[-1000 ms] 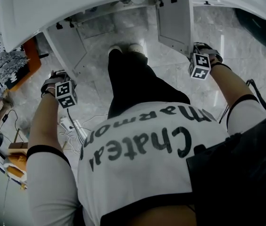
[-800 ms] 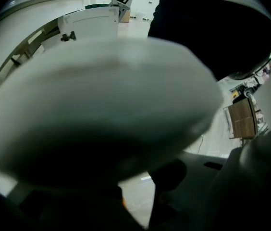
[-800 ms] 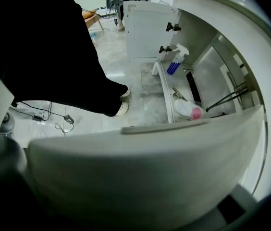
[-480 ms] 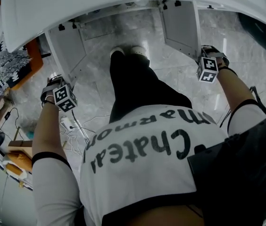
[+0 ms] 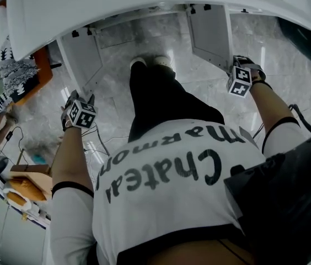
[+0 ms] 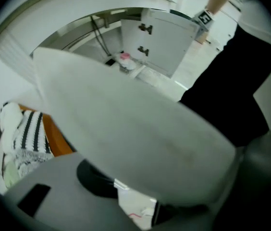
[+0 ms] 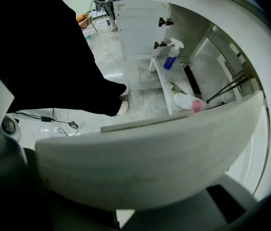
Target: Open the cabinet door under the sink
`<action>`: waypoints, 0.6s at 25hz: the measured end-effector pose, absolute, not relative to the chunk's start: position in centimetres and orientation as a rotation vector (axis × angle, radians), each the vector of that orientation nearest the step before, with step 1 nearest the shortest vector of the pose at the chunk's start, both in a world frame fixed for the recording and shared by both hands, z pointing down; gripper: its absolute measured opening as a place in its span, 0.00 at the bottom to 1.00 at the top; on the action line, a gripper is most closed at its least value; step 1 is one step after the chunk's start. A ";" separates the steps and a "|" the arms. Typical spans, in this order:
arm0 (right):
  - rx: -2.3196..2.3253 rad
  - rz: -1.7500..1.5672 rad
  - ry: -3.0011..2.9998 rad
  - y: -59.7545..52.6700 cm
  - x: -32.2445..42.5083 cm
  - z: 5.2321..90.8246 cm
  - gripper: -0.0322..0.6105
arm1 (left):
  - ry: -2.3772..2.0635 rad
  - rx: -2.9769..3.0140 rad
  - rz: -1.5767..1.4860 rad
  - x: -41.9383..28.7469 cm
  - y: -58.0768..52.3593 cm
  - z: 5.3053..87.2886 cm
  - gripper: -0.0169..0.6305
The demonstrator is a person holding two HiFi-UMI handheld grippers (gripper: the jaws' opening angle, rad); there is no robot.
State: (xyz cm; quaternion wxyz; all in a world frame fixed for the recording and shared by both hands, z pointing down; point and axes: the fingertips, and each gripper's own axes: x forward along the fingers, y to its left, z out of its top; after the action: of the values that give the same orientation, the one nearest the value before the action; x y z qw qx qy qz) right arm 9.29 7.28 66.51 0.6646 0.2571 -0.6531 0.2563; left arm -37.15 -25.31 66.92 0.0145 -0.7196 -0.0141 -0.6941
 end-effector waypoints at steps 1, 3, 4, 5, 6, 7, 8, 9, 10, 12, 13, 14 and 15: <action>0.593 0.593 -1.459 7.3 9.6 66.4 0.14 | 0.034 -2.276 -2.188 -37.2 -25.5 66.9 0.26; 0.634 0.651 -1.420 7.2 10.1 66.0 0.14 | 0.210 -2.347 -2.247 -37.3 -25.9 66.7 0.27; 0.661 0.690 -1.399 7.2 10.2 65.8 0.15 | 0.309 -2.386 -2.276 -37.4 -26.0 66.5 0.29; 0.692 0.728 -1.378 7.3 10.3 65.5 0.15 | 0.408 -2.423 -2.302 -37.6 -26.1 66.1 0.30; 0.727 0.766 -1.356 7.4 10.4 65.2 0.15 | 0.500 -2.454 -2.320 -37.8 -26.1 65.7 0.31; 0.772 0.801 -1.330 7.5 10.6 64.8 0.15 | 0.587 -2.482 -2.325 -38.0 -26.2 65.3 0.31; 0.830 0.834 -1.299 7.4 11.0 64.4 0.16 | 0.671 -2.511 -2.315 -38.1 -26.5 65.0 0.31; 0.901 0.865 -1.261 7.3 11.5 63.9 0.13 | 0.750 -2.539 -2.298 -38.3 -26.8 64.7 0.31; 0.974 0.899 -1.221 7.3 12.1 63.4 0.12 | 0.817 -2.564 -2.281 -38.4 -27.0 64.3 0.31; 1.087 0.964 -1.152 7.4 13.1 62.5 0.12 | 0.889 -2.594 -2.240 -38.1 -27.4 63.6 0.31; 1.130 0.986 -1.131 7.4 13.4 62.0 0.12 | 0.901 -2.606 -2.211 -37.8 -27.7 63.2 0.31; 1.175 1.003 -1.117 7.1 13.7 61.5 0.12 | 0.912 -2.615 -2.182 -37.5 -28.0 62.8 0.31; 1.226 1.023 -1.107 6.8 13.9 61.0 0.12 | 0.930 -2.621 -2.161 -37.3 -28.2 62.3 0.31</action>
State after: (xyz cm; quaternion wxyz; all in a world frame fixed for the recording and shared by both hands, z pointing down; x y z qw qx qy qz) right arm 13.85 6.80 61.00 0.5641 0.5208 -0.4705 0.4349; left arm -37.32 -28.24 62.30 -0.1889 -0.7308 0.2592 -0.6026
